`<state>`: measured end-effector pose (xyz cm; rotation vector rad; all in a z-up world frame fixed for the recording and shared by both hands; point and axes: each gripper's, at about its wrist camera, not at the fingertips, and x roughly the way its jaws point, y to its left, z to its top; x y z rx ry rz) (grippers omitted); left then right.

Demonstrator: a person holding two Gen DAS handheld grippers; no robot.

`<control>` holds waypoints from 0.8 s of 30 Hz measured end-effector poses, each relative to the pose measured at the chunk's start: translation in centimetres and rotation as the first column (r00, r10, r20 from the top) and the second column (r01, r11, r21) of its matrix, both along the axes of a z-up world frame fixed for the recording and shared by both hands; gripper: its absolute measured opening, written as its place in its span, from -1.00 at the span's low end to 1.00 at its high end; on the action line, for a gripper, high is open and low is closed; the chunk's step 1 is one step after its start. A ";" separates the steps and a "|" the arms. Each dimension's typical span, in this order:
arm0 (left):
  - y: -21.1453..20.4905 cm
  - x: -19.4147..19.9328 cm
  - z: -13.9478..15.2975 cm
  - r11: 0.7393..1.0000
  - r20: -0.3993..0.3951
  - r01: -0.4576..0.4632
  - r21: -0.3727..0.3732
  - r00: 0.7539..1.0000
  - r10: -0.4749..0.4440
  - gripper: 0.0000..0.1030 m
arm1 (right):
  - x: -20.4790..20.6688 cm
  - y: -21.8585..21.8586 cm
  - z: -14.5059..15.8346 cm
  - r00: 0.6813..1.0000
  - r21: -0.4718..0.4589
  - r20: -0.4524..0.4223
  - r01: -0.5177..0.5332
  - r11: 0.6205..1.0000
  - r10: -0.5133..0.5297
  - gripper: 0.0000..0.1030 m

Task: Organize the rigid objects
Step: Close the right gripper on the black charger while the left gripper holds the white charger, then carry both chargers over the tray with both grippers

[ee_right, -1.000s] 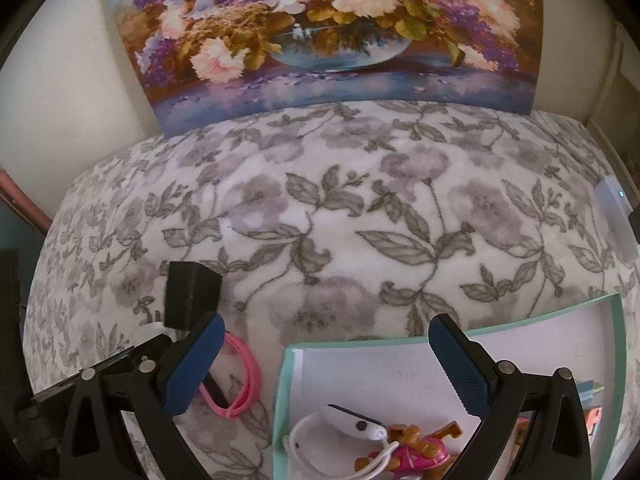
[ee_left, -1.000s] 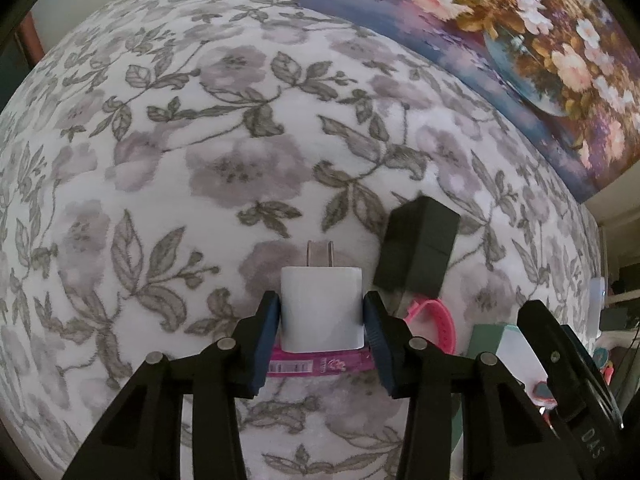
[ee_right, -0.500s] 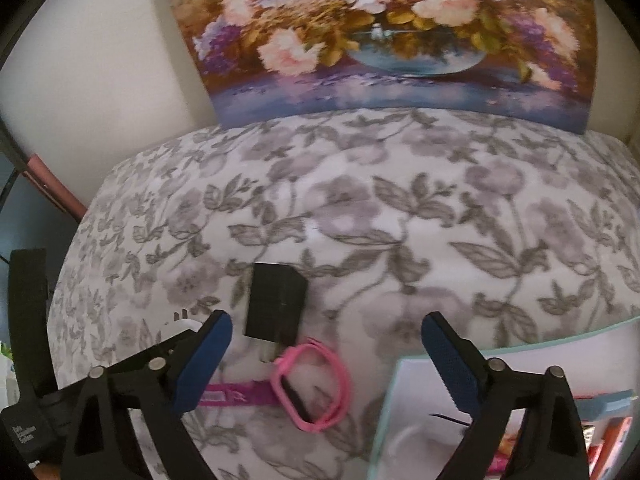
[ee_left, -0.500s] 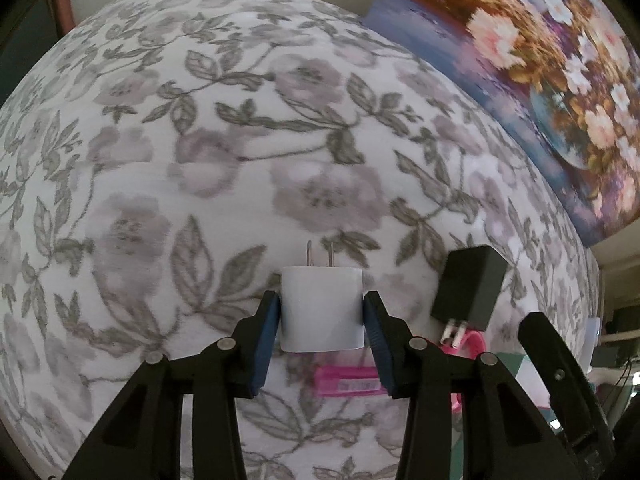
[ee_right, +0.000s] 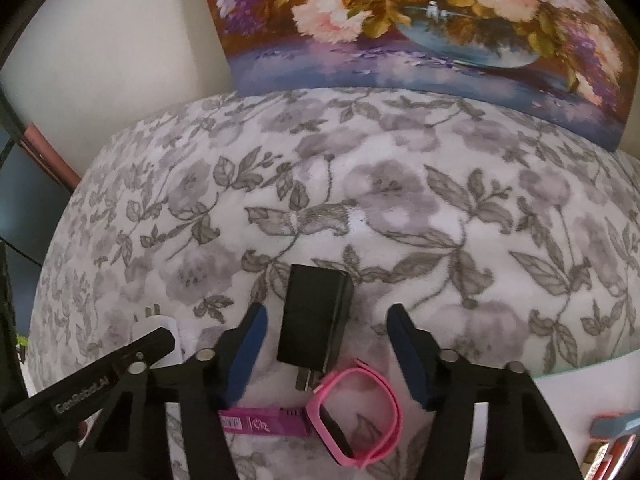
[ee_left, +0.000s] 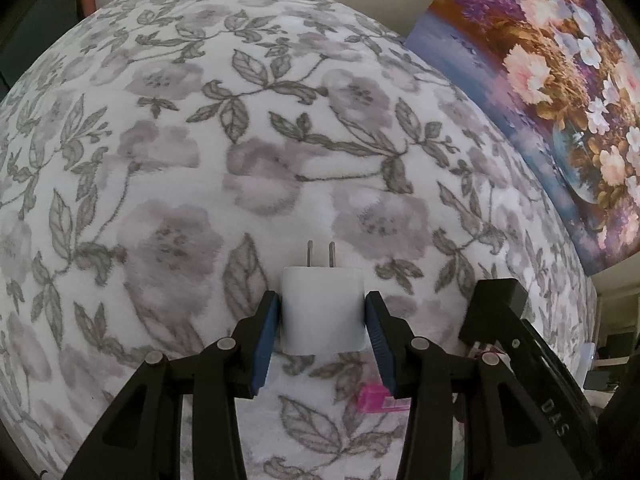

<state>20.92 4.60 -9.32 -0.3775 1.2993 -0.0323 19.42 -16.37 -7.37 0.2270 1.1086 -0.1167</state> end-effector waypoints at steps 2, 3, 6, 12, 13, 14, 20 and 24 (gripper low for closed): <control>-0.2 0.2 -0.4 1.000 -0.001 0.000 0.009 1.000 0.000 -0.10 | 0.4 0.3 -0.4 1.000 -0.015 -0.010 -0.009 1.000 0.008 0.01; -0.3 0.3 -0.5 1.000 0.000 0.003 0.017 1.000 -0.003 -0.10 | 0.5 0.3 -0.5 1.000 -0.018 -0.013 -0.009 1.000 0.008 -0.04; -0.5 0.4 -0.5 0.999 0.007 0.005 0.032 1.000 -0.005 -0.10 | 0.6 0.3 -1.1 1.000 -0.010 -0.023 -0.007 1.000 0.007 -0.21; -0.9 0.6 -0.7 0.998 0.020 0.012 0.057 1.000 -0.013 -0.12 | 0.7 0.6 -1.8 0.999 -0.017 -0.040 -0.014 1.000 0.013 -0.34; -0.9 0.6 -0.6 0.998 0.020 0.011 0.058 1.000 -0.013 -0.12 | 0.6 0.6 -1.8 0.999 -0.014 -0.038 -0.013 1.000 0.013 -0.36; -0.8 0.5 -0.6 0.998 0.021 0.011 0.056 1.000 -0.012 -0.12 | 0.5 0.5 -1.7 0.999 -0.007 -0.035 -0.013 1.000 0.013 -0.36; -0.7 0.5 -0.5 0.999 0.023 0.006 0.048 1.000 -0.007 -0.12 | -0.1 0.1 -0.6 1.000 0.038 -0.007 0.002 0.999 -0.002 -0.38; -0.5 0.2 0.6 0.999 0.038 -0.002 0.051 0.999 0.001 -0.12 | -0.8 -0.1 0.6 1.000 0.051 0.020 0.009 0.999 -0.010 -0.38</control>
